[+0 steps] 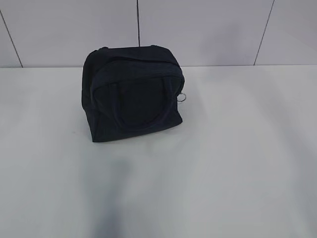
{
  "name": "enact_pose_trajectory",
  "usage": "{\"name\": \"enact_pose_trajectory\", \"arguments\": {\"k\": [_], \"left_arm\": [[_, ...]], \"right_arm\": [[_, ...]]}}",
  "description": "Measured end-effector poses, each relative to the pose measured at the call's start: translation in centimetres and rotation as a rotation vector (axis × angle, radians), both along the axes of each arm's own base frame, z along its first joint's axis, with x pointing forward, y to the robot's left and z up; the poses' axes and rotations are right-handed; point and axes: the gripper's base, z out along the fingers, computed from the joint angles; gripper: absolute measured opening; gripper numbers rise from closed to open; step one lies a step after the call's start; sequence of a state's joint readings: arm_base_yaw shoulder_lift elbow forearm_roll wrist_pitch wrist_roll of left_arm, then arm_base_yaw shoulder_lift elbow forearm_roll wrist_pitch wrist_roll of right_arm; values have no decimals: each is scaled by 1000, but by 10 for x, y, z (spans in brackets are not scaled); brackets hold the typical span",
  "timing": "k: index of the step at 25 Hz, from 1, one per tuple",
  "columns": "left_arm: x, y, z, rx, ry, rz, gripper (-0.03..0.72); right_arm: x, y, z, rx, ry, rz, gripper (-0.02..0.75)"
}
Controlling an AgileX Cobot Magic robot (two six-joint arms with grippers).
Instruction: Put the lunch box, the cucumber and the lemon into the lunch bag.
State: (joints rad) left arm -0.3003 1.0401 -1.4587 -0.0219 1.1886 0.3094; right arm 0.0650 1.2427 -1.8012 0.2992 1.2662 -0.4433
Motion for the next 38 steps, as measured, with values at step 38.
{"name": "enact_pose_trajectory", "arguments": {"k": [38], "left_arm": [[-149,47,-154,-281,35,229,331]], "right_arm": [[-169,-9,-157,38,131,-9,474]]}}
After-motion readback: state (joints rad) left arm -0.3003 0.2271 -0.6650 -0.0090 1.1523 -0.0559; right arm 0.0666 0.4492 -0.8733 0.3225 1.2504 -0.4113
